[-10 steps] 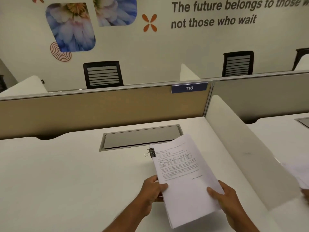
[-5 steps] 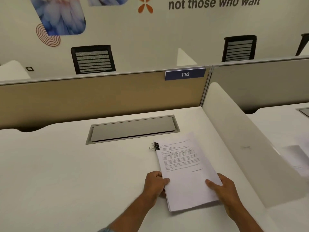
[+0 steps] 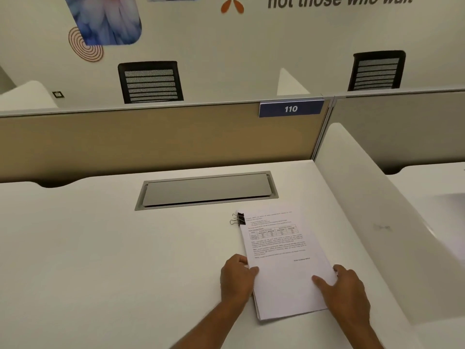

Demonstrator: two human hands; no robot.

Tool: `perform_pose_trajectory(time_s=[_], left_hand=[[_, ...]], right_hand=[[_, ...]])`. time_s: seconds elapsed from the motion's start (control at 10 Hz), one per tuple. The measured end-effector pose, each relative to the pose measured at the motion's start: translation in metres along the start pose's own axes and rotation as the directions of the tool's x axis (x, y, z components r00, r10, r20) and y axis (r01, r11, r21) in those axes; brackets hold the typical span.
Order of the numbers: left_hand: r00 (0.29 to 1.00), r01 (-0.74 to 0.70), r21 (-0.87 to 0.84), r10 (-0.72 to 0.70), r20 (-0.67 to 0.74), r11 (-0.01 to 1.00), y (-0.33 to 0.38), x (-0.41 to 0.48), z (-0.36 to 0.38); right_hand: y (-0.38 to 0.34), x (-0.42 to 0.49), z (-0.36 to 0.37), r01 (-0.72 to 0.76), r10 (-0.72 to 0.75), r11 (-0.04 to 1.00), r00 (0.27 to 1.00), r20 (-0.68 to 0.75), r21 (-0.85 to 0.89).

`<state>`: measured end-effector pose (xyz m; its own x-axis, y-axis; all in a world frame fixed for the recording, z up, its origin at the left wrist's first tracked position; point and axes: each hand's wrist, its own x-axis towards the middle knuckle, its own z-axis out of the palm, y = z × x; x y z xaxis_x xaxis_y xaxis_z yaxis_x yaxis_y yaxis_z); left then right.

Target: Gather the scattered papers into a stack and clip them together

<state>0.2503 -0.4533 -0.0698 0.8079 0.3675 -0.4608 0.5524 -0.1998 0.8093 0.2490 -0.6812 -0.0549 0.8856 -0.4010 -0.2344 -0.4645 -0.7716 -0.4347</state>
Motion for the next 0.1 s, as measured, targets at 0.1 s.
perform_pose_trajectory(time_s=[0.1], left_hand=[[0.990, -0.042, 0.105, 0.056, -0.129, 0.994, -0.0001, -0.0043, -0.0058]], right_hand=[[0.0018, -0.0011, 0.0020, 0.026, -0.034, 0.993, 0.997, -0.070, -0.114]])
